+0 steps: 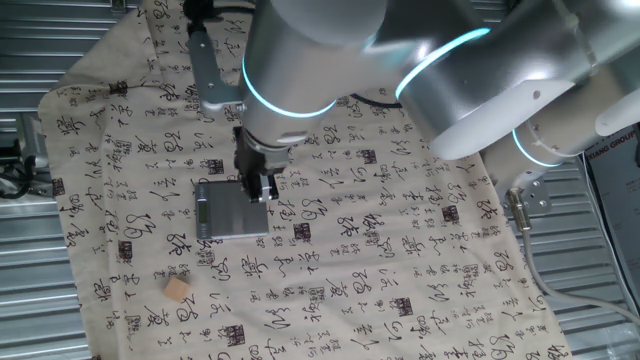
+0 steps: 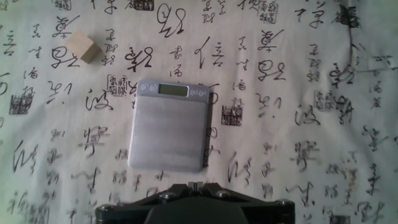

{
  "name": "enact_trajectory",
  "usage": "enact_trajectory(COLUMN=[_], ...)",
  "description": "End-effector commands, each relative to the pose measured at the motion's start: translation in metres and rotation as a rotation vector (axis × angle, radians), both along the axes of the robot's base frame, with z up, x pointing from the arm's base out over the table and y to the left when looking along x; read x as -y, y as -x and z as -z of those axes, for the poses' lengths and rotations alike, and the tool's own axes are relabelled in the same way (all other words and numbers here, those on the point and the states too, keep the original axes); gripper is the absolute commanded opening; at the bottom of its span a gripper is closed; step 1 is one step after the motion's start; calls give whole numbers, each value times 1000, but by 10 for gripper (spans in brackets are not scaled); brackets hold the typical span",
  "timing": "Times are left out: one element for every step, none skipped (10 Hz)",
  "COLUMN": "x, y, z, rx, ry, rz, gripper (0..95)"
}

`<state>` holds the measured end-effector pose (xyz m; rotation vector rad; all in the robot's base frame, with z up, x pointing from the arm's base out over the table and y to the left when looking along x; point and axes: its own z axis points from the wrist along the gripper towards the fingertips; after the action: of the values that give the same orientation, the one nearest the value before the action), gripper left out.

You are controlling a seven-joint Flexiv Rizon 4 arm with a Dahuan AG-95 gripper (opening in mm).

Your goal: Place the block on the scale

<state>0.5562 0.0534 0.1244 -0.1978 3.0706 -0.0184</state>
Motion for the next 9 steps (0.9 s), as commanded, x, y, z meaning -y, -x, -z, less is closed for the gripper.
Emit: enact_trajectory(x=[-4, -7, -8, -10, -12, -14, -17, -20, -23], y=[-4, -7, -9, -10, -13, -15, -17, -19, -21], z=[1, 2, 2, 2, 3, 4, 5, 7, 8], rx=[-1, -1, -1, -2, -2, -1, 1, 3, 3], ry=[4, 7, 7, 6, 6, 7, 5, 5, 5], rz=[-6, -17, -23, -27, -37, -49, -57, -57, -62], gripper=[0, 0, 0, 0, 0, 0, 0, 0, 0])
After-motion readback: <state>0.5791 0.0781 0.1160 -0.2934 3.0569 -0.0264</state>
